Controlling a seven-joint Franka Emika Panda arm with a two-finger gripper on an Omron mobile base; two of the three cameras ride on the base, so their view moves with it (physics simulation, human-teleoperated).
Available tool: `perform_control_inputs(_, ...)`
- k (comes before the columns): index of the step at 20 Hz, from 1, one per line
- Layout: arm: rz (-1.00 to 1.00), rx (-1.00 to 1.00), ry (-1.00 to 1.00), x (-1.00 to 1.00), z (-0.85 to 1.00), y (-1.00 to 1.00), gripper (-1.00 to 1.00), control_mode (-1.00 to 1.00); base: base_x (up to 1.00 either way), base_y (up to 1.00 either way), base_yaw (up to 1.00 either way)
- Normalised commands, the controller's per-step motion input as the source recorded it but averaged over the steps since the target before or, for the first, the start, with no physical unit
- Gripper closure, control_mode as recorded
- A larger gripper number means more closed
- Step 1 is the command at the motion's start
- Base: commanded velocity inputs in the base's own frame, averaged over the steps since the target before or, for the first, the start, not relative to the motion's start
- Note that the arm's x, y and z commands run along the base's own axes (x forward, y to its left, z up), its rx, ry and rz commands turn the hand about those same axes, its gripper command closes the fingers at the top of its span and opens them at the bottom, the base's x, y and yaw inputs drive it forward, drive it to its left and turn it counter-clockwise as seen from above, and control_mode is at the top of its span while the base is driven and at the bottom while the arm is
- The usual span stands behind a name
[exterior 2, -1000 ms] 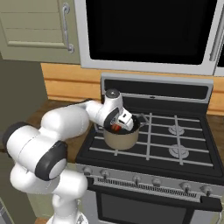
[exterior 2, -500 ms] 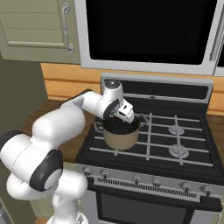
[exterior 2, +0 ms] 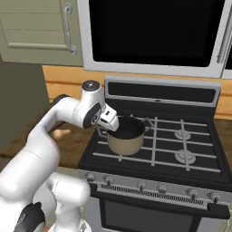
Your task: Put the squash and bell pepper in the pot. Retrieve the spatula and lightly stir the vegetables in the pot.
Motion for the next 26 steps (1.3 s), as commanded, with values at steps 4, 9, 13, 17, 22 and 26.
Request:
perform_control_inputs(4,0.02,0.00,0.18,-0.25,0.00,1.00,-1.00,-1.00,0.00,0.00,0.00)
perform_control_inputs(9,0.00,0.00,0.25,0.00,0.00,1.00,-1.00,-1.00,0.00,0.00,0.00)
perform_control_inputs(13,0.00,0.00,0.25,0.13,0.00,1.00,-1.00,-1.00,0.00,0.00,0.00)
perform_control_inputs(17,0.00,0.00,0.24,0.31,-0.09,0.91,-1.00,-1.00,0.00,0.00,0.00)
perform_control_inputs(22,0.00,0.00,0.21,0.39,-0.29,0.58,-1.00,-1.00,0.00,0.00,0.00)
perform_control_inputs(26,0.00,0.00,0.16,0.49,-0.42,0.50,-1.00,-1.00,0.00,0.00,0.00)
